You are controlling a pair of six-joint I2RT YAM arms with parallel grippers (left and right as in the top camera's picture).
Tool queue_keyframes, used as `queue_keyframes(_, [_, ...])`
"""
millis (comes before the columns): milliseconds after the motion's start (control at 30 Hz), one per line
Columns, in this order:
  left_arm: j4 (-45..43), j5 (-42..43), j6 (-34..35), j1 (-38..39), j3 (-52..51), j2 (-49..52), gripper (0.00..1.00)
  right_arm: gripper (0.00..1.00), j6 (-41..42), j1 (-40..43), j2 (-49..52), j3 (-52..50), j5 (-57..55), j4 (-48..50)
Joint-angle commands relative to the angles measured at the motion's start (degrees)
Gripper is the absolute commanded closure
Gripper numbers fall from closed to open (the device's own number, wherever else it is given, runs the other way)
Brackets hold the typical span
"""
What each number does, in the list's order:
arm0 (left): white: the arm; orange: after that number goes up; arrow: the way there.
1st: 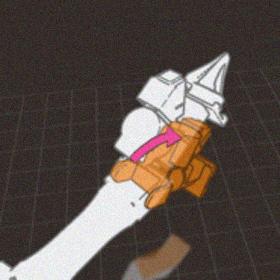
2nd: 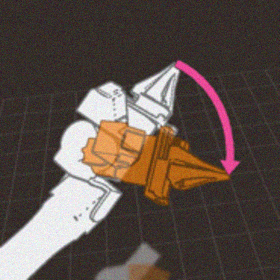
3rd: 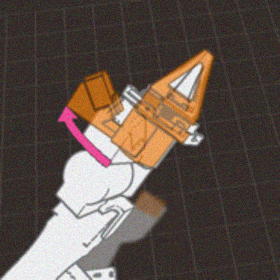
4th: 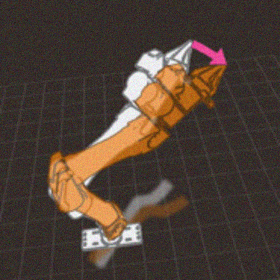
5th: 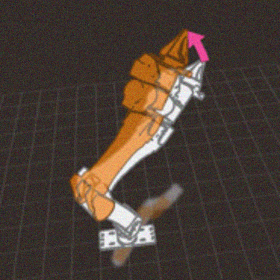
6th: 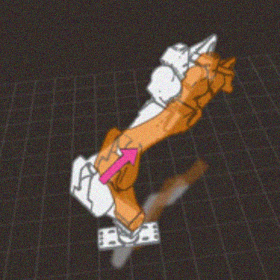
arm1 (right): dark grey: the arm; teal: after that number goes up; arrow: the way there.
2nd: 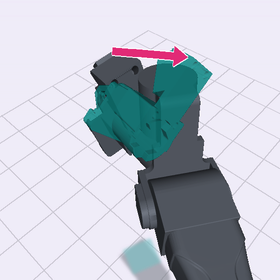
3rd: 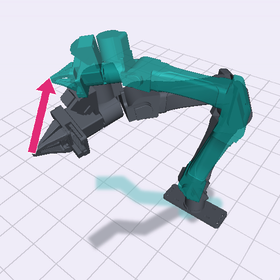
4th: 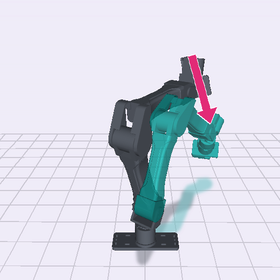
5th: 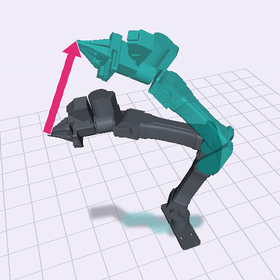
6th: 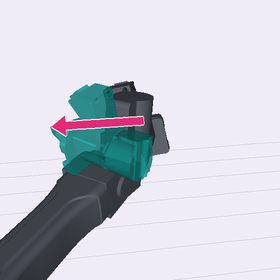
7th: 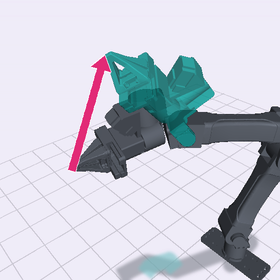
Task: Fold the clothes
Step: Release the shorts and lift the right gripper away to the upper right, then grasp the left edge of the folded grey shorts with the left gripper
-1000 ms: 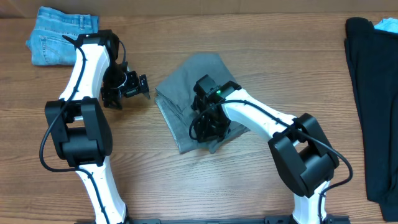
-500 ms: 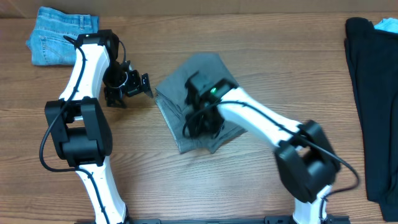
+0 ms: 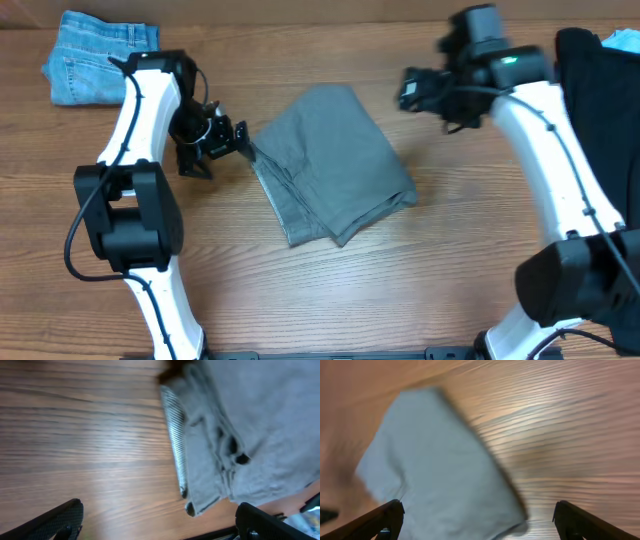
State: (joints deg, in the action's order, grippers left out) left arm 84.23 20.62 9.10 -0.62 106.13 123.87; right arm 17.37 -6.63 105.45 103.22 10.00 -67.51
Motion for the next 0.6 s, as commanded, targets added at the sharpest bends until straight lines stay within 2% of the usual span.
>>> queue_keyframes(0, [0.2,-4.2,4.4,4.0,0.8,-6.4,0.0,0.0,0.5,5.2,-0.2,0.3,1.9,-0.9])
queue_keyframes(100, [0.6,-10.9,9.7,6.2,0.4,-10.2,0.0,0.0,0.4,8.7,-0.2,0.3,2.1,-2.1])
queue_keyframes(200, [0.6,-10.9,11.4,7.0,-1.7,-14.8,0.0,0.0,0.0,11.0,-0.2,0.2,2.1,-2.8])
queue_keyframes(367, [-4.2,-2.7,11.7,7.1,-11.7,-16.9,0.0,0.0,-1.3,11.3,-0.2,0.2,2.1,-2.3])
queue_keyframes(467, [-14.0,6.9,11.5,7.4,-21.4,-16.9,0.0,0.0,-1.2,11.3,-0.2,0.2,2.1,-1.6])
queue_keyframes(567, [-20.8,9.8,11.7,8.1,-27.1,-16.9,0.0,0.0,-1.3,11.3,-0.2,0.2,2.1,-1.8])
